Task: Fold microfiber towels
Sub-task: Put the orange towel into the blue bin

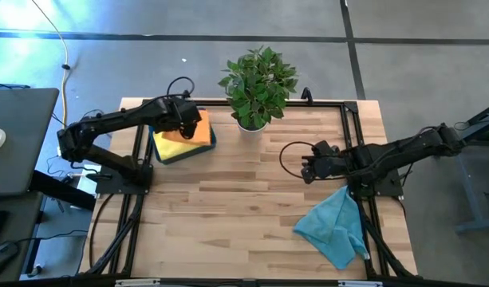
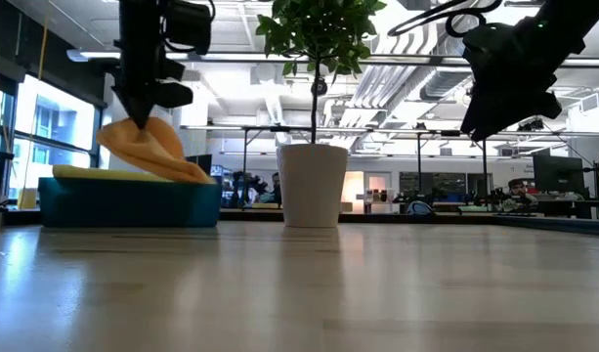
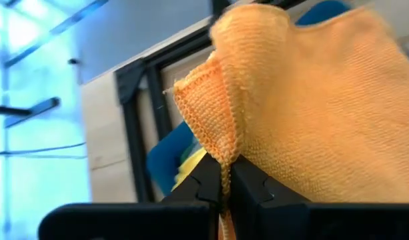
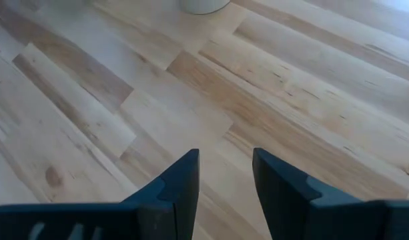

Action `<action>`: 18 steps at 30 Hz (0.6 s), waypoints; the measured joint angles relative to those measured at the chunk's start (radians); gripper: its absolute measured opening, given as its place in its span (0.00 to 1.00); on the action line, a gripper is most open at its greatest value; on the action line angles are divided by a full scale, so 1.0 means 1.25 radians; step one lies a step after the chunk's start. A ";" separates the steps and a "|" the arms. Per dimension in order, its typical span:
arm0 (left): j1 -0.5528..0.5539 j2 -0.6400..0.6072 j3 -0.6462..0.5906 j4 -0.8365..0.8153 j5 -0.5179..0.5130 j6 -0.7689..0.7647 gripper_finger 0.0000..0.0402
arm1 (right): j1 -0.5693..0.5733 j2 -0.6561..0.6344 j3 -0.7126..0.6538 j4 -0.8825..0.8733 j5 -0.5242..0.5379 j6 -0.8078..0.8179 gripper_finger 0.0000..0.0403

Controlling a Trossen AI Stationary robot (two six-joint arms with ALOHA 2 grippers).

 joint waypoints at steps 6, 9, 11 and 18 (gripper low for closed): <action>-0.028 0.000 -0.020 -0.059 -0.010 -0.079 0.01 | -0.005 0.000 0.000 0.000 0.000 0.000 0.33; -0.040 0.000 -0.045 -0.067 0.014 -0.100 0.01 | -0.005 0.000 0.000 0.000 -0.004 0.000 0.33; -0.050 0.000 -0.059 -0.077 0.024 -0.119 0.02 | -0.005 0.000 0.000 0.000 -0.010 0.000 0.33; -0.083 0.000 -0.078 -0.114 0.042 -0.186 0.07 | -0.005 0.000 0.000 0.000 -0.016 0.000 0.33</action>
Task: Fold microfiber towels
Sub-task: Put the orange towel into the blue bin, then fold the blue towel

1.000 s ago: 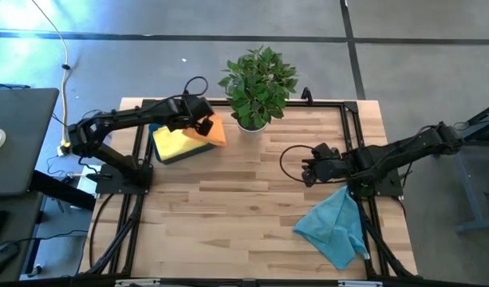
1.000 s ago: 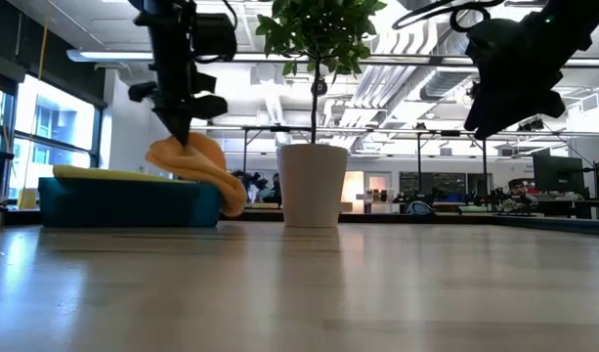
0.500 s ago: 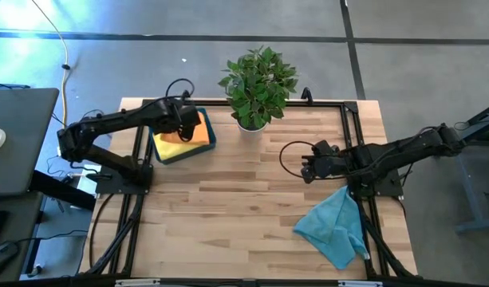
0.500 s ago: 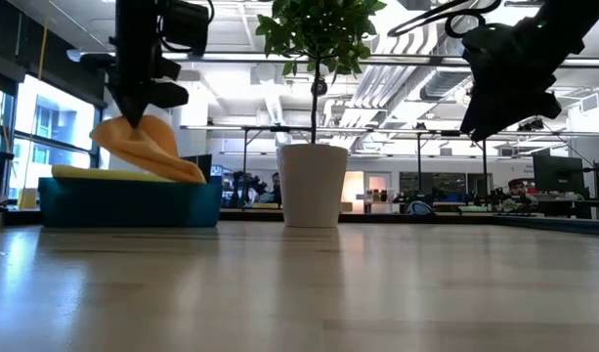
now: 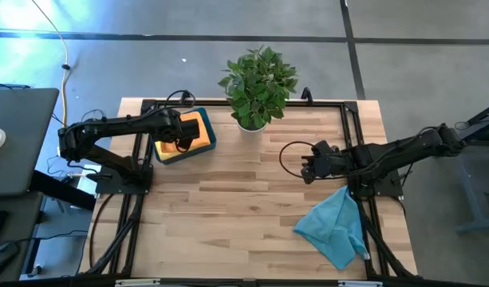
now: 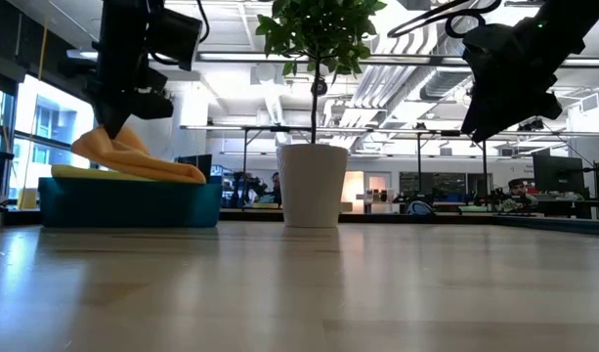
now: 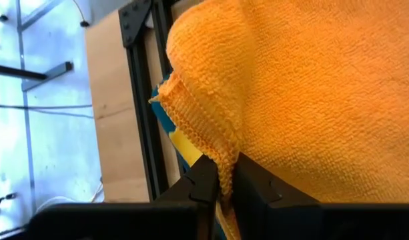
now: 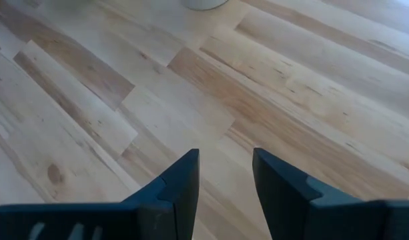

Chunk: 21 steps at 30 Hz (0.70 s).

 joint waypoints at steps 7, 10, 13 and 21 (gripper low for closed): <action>-0.028 0.000 -0.001 -0.032 0.017 -0.039 0.11 | 0.000 0.000 0.000 0.000 -0.029 -0.001 0.33; -0.031 0.000 -0.001 -0.032 0.017 -0.039 0.16 | 0.000 0.000 0.000 0.000 -0.054 -0.018 0.33; -0.021 0.000 -0.001 -0.036 0.018 -0.008 0.22 | 0.001 0.000 0.000 0.001 -0.072 -0.036 0.33; 0.025 0.000 -0.001 -0.042 0.079 0.016 0.36 | 0.022 0.000 0.000 0.066 -0.131 -0.080 0.33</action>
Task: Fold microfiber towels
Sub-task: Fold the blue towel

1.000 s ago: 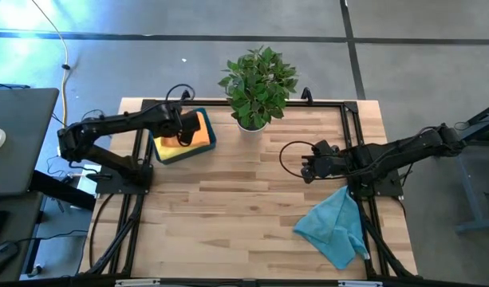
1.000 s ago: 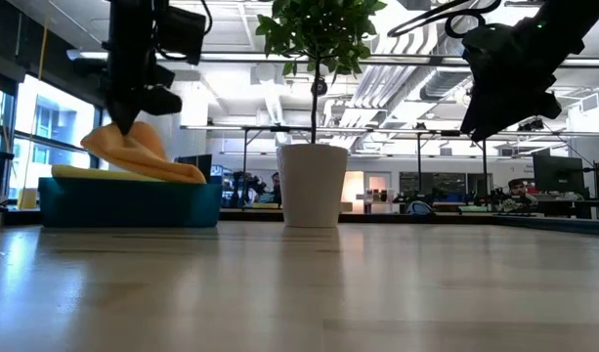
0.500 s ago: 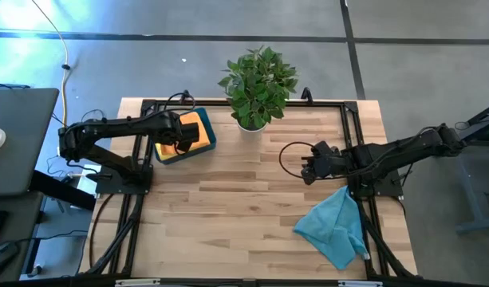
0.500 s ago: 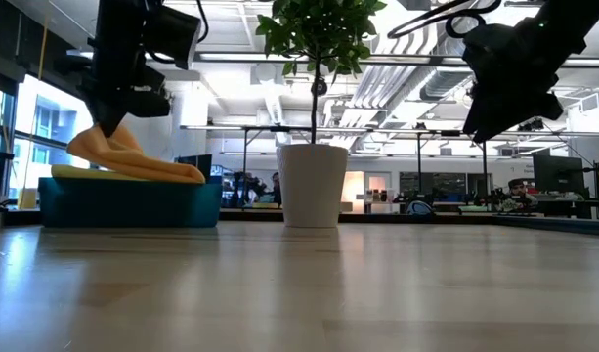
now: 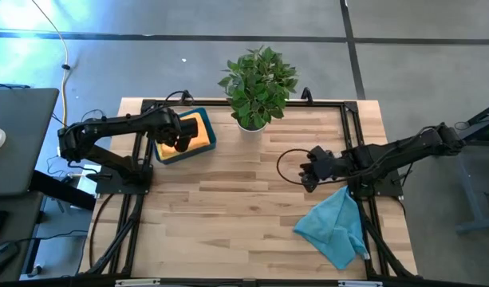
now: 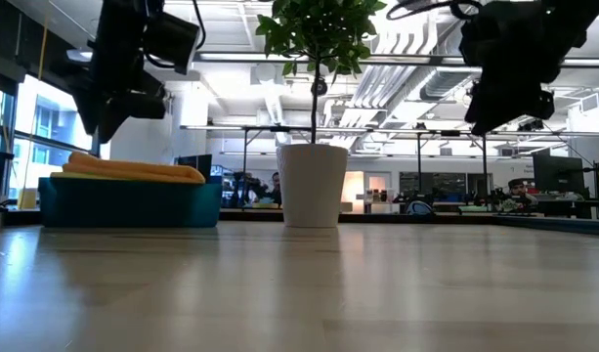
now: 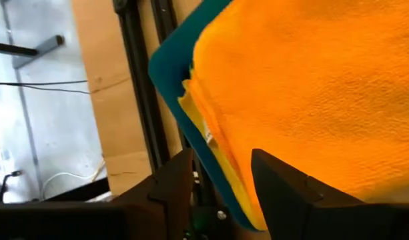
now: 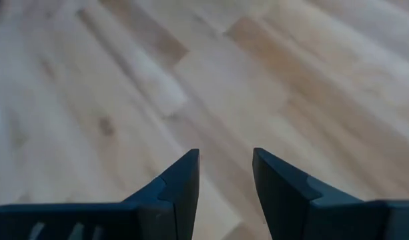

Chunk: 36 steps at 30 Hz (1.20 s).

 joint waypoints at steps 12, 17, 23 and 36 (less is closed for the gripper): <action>-0.138 0.001 0.000 0.184 0.129 0.008 0.36 | 0.121 0.041 0.000 0.031 -0.389 0.166 0.33; -0.257 0.001 0.000 0.367 0.207 0.013 0.36 | 0.208 0.120 0.000 -0.005 -0.443 0.191 0.33; -0.390 0.001 0.001 0.633 0.283 0.037 0.36 | 0.275 0.203 0.000 -0.034 -0.408 0.138 0.33; -0.560 0.001 0.001 1.281 0.295 0.134 0.36 | 0.291 0.372 0.000 -0.036 -0.280 -0.004 0.33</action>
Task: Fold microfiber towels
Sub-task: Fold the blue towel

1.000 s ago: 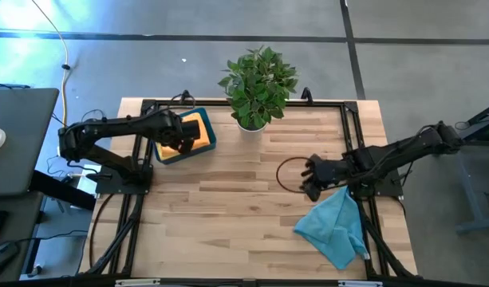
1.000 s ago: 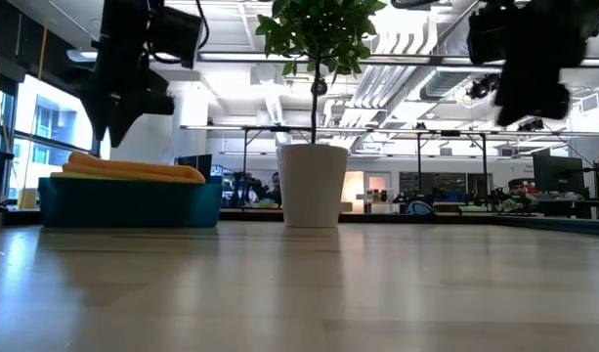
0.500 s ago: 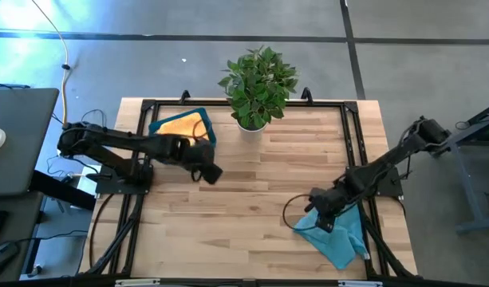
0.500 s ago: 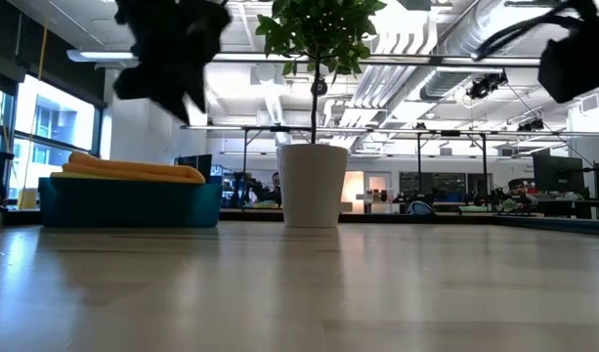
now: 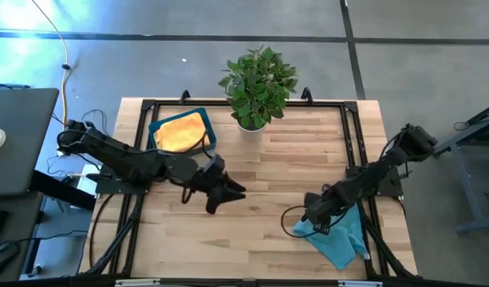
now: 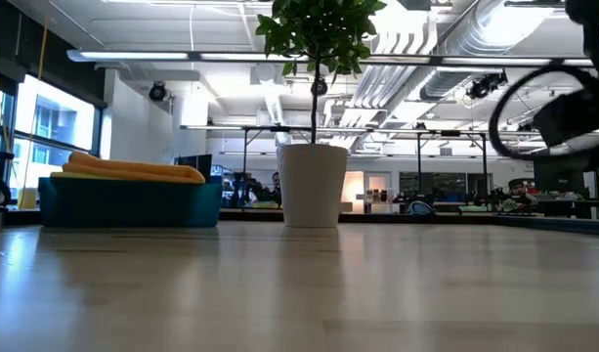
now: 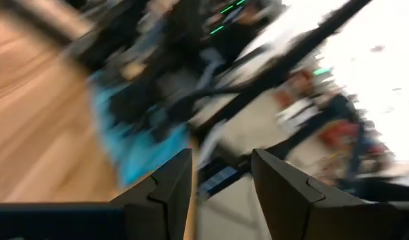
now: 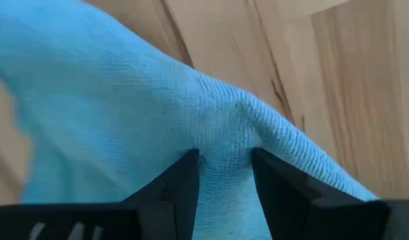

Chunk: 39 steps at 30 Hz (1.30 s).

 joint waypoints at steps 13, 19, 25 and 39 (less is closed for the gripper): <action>-0.082 0.000 0.000 0.379 0.000 0.185 0.36 | -0.017 0.072 -0.002 0.279 0.318 -0.181 0.33; -0.083 0.000 0.000 0.388 0.000 0.217 0.36 | -0.090 0.090 -0.001 0.602 0.450 -0.346 0.33; -0.080 0.000 0.000 0.371 0.009 0.210 0.36 | -0.140 0.032 0.058 0.486 0.364 -0.328 0.33; -0.081 0.000 0.000 0.261 0.023 0.209 0.36 | -0.123 -0.007 0.158 -0.129 0.046 0.012 0.33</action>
